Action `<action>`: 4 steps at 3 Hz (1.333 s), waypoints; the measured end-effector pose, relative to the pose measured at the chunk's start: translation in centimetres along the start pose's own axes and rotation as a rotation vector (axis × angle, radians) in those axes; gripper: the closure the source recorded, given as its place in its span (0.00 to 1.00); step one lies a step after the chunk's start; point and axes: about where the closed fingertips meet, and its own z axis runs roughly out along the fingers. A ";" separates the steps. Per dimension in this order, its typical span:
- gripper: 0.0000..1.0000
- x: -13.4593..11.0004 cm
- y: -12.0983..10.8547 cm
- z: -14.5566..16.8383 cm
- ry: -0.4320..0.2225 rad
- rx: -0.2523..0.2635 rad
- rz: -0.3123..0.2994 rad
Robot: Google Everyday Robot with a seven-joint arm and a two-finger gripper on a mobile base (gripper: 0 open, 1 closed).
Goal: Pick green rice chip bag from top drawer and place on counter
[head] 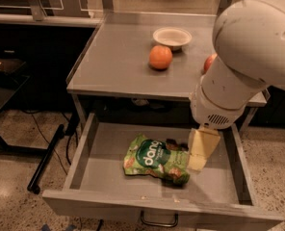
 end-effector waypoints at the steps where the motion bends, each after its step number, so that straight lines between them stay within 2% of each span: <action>1: 0.00 0.0 0.0 0.0 0.000 0.000 0.000; 3: 0.00 -0.9 0.0 8.1 -0.024 -0.039 0.024; 4: 0.00 -1.2 -0.3 11.1 -0.030 -0.083 0.051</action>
Offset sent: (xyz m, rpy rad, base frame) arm 0.0151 0.0299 -0.1068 0.0427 0.0728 -0.0100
